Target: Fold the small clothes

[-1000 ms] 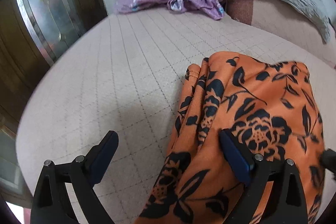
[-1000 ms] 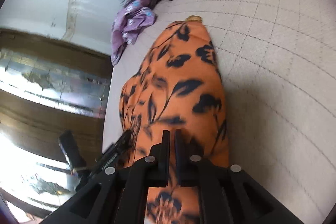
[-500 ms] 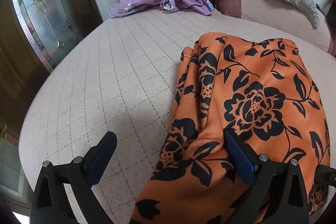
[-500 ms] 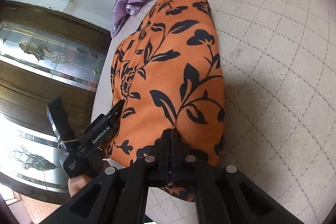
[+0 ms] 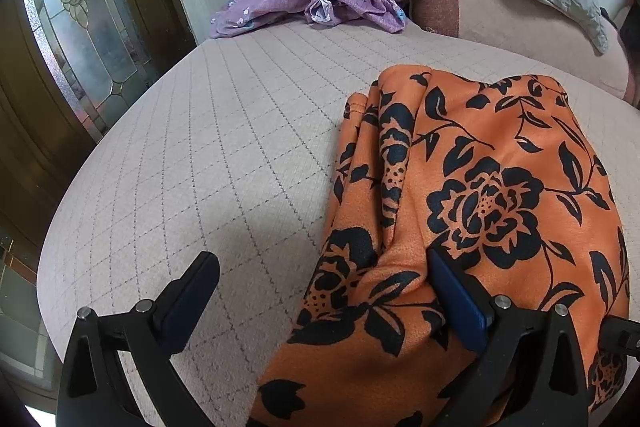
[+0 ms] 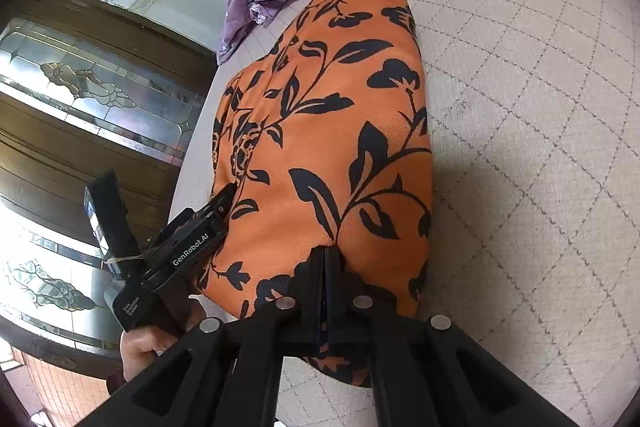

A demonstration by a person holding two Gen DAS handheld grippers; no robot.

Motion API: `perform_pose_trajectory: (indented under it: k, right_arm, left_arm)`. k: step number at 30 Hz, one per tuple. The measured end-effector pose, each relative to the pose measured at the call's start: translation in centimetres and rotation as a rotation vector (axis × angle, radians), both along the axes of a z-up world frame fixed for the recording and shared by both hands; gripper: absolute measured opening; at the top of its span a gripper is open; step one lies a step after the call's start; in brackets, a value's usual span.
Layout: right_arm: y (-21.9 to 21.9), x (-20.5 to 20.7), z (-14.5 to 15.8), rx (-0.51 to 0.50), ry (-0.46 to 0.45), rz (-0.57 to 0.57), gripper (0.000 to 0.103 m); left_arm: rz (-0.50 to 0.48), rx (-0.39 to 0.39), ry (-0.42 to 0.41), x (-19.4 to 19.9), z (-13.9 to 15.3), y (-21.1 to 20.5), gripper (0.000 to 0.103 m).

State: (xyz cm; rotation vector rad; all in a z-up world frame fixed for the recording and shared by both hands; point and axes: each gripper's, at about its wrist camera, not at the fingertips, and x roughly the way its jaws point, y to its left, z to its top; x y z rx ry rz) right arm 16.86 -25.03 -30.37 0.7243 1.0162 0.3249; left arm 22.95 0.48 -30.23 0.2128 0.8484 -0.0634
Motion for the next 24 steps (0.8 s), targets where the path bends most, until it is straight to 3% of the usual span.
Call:
perform_pose_trajectory:
  k: [24]
  right_arm:
    - [-0.42, 0.27, -0.01, 0.028, 0.009, 0.024, 0.001]
  left_arm:
    - [-0.015, -0.015, -0.014, 0.23, -0.13, 0.28, 0.103]
